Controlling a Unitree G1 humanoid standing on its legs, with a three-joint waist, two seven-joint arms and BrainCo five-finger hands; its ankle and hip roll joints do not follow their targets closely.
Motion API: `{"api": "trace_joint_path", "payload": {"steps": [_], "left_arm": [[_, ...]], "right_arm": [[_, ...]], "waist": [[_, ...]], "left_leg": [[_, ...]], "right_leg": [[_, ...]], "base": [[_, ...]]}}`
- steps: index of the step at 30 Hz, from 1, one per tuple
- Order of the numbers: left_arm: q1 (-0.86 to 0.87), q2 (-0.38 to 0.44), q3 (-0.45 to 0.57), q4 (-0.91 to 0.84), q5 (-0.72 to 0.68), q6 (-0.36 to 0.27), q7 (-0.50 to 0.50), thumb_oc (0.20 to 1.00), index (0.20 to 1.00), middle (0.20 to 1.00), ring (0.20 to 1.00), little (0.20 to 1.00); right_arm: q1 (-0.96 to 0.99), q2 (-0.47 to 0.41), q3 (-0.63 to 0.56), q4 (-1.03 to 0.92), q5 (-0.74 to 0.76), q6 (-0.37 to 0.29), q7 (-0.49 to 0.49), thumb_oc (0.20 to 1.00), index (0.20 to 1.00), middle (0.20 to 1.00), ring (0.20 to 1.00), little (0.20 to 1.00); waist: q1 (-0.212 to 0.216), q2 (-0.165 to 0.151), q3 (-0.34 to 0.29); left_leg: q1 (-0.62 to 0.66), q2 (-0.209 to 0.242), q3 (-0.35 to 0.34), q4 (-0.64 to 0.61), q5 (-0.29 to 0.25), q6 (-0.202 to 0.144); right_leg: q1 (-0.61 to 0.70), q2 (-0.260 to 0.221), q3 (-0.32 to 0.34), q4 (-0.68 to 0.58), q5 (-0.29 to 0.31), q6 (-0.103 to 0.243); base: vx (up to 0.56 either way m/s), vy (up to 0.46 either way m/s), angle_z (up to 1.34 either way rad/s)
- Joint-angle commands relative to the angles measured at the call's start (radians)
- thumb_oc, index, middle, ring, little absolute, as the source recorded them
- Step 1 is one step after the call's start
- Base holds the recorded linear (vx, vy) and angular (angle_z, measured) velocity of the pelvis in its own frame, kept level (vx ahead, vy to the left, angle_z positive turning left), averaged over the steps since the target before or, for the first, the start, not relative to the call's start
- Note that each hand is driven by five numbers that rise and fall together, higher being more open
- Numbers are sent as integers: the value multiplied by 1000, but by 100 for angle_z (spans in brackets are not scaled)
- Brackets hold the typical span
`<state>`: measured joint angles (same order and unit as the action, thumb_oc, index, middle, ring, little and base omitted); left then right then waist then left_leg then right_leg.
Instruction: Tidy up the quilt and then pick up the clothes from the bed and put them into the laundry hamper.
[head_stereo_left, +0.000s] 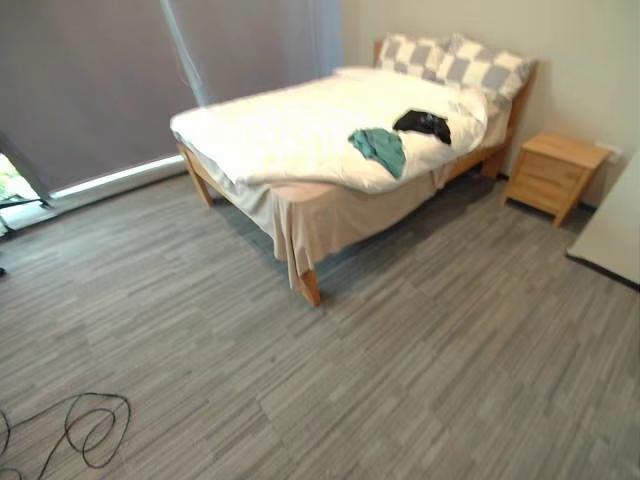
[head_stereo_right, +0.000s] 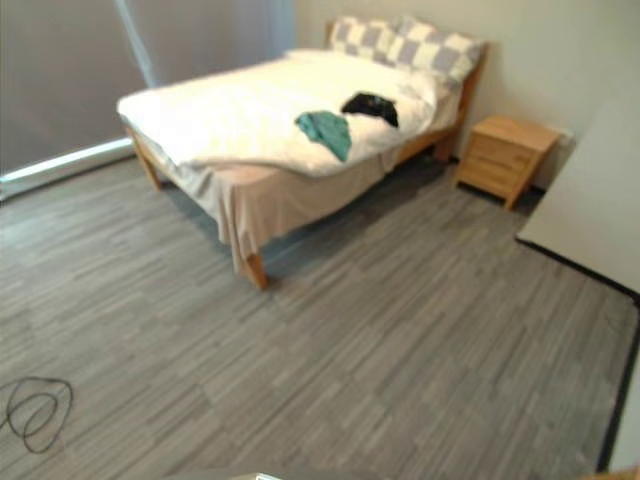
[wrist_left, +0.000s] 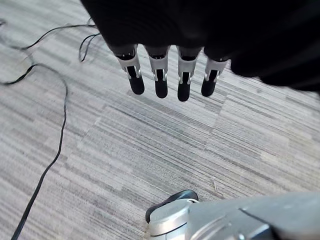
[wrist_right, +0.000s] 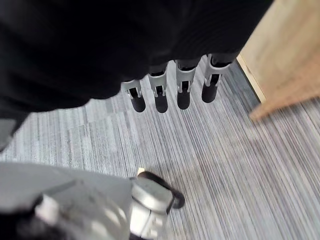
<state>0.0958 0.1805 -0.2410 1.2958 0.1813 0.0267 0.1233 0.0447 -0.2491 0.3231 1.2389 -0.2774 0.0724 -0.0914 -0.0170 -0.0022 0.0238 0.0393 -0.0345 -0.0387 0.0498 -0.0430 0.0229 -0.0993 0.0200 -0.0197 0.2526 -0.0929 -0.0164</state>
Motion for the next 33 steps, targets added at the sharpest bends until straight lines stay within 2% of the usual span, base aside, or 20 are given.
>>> {"api": "trace_joint_path", "payload": {"steps": [1,2,3,5,7,11,12,13,14,15,16,18,19,20,23,26,28,30,32,33], "left_arm": [[-144,32,-15,-38,31,-28,20,1000,1000,1000,1000,1000],[-144,32,-15,-38,31,-27,20,1000,1000,1000,1000,1000],[-168,47,-39,-65,55,-25,2,1000,1000,1000,1000,1000],[-169,47,-39,-65,55,-25,2,1000,1000,1000,1000,1000],[-205,71,-44,-73,54,-17,4,1000,1000,1000,1000,1000],[-218,73,-55,-55,83,-14,-8,1000,1000,1000,1000,1000],[-228,79,-51,-55,77,-16,0,1000,1000,1000,1000,1000],[-235,91,-47,-85,60,-14,11,1000,1000,1000,1000,1000],[-235,91,-47,-85,60,-14,11,1000,1000,1000,1000,1000],[-242,92,-38,-99,18,-5,48,1000,1000,1000,1000,1000],[-243,92,-39,-99,17,-5,48,1000,1000,1000,1000,1000],[-218,83,-12,-89,-1,-7,73,1000,1000,1000,1000,1000],[-218,83,-12,-89,-1,-7,73,1000,1000,1000,1000,1000],[-196,78,-4,-94,0,-10,78,1000,1000,1000,1000,1000],[-188,77,-10,-86,19,-5,76,1000,1000,1000,1000,1000],[-165,65,-1,-41,36,2,62,1000,1000,1000,1000,1000],[-153,69,4,-14,60,10,52,1000,1000,1000,1000,1000],[-151,80,-2,-3,95,17,32,1000,1000,1000,1000,1000],[-161,100,-5,-13,104,25,32,1000,1000,1000,1000,1000],[-189,120,-12,-28,103,25,36,1000,1000,1000,1000,1000]], "right_arm": [[-142,-25,29,-12,-22,-9,-19,1000,1000,1000,1000,1000],[-142,-25,29,-12,-22,-9,-19,1000,1000,1000,1000,1000],[-155,-30,29,-10,-10,-2,-5,1000,1000,1000,1000,1000],[-156,-30,29,-10,-10,-2,-5,1000,1000,1000,1000,1000],[-192,-32,21,-2,2,6,3,1000,1000,1000,1000,1000],[-176,-34,20,22,6,8,-1,1000,1000,1000,1000,1000],[-175,-38,18,23,7,5,-10,1000,1000,1000,1000,1000],[-168,-48,22,15,-5,6,-13,1000,1000,1000,1000,1000],[-168,-48,22,15,-5,6,-13,1000,1000,1000,1000,1000],[-177,-63,16,10,9,11,-31,1000,1000,1000,1000,1000],[-178,-63,16,10,10,11,-31,1000,1000,1000,1000,1000],[-165,-57,4,3,18,9,-40,1000,1000,1000,1000,1000],[-165,-57,4,3,18,9,-40,1000,1000,1000,1000,1000],[-153,-59,1,-6,14,0,-41,1000,1000,1000,1000,1000],[-155,-57,6,-3,-1,-2,-48,1000,1000,1000,1000,1000],[-149,-38,-9,13,4,-3,-50,1000,1000,1000,1000,1000],[-139,-22,-32,22,20,-4,-47,1000,1000,1000,1000,1000],[-138,-7,-39,12,27,-5,-39,1000,1000,1000,1000,1000],[-142,0,-39,-8,32,-2,-32,1000,1000,1000,1000,1000],[-155,4,-41,-27,34,0,-24,1000,1000,1000,1000,1000]], "waist": [[-9,-13,133],[-9,-13,133],[-16,-7,162],[-15,-7,157],[-26,1,184],[-22,-10,196],[-18,-19,204],[2,-39,244],[2,-38,243],[23,-69,292],[22,-63,293],[47,-69,269],[48,-70,270],[68,-42,245],[100,-57,241],[107,-63,207],[110,-85,183],[101,-111,188],[78,-96,207],[53,-71,224]], "left_leg": [[81,-15,-63,-137,-17,-20],[80,-15,-63,-137,-17,-20],[49,-4,-61,-137,-16,-18],[44,-5,-60,-137,-16,-18],[13,13,-49,-137,-16,-22],[19,15,-20,-17,-67,-32],[-13,15,6,98,-63,-60],[-159,47,37,381,17,-102],[-161,48,36,384,16,-102],[-307,46,64,573,59,-86],[-314,51,60,589,49,-86],[-380,73,131,398,35,-75],[-376,72,132,396,36,-75],[-379,86,152,138,122,-83],[-386,90,152,-71,165,-96],[-350,88,142,-123,222,-90],[-321,69,146,-115,221,-63],[-254,44,161,-102,172,-32],[-163,51,160,-99,118,-6],[-76,66,151,-116,80,10]], "right_leg": [[184,-36,46,-288,48,111],[184,-36,46,-288,48,111],[73,-21,42,-147,31,120],[64,-21,43,-139,27,120],[-46,-10,29,-4,24,155],[37,-22,6,-79,-29,101],[72,-19,-1,-97,-35,86],[127,-21,-17,-122,-46,62],[126,-21,-17,-122,-46,62],[186,-32,-22,-152,-58,41],[187,-26,-24,-152,-59,40],[272,-36,-12,-225,-91,53],[274,-38,-11,-226,-91,53],[321,-21,-2,-271,-99,64],[380,-42,5,-301,-118,87],[415,-58,28,-282,-131,112],[399,-88,34,-184,-87,147],[322,-117,47,82,110,216],[202,-131,31,322,254,230],[86,-164,-31,429,269,208]], "base": [[0,0,0],[0,0,0],[-50,-6,1],[-30,-12,-4],[128,-72,-12],[195,-89,-12],[135,-216,-5],[136,-216,1],[219,-290,9],[148,-131,9],[309,-148,19],[485,57,15],[759,211,-15],[448,139,-26],[504,150,-50],[641,235,-32],[493,198,-27],[532,231,-40],[580,252,-27],[540,209,10]]}}
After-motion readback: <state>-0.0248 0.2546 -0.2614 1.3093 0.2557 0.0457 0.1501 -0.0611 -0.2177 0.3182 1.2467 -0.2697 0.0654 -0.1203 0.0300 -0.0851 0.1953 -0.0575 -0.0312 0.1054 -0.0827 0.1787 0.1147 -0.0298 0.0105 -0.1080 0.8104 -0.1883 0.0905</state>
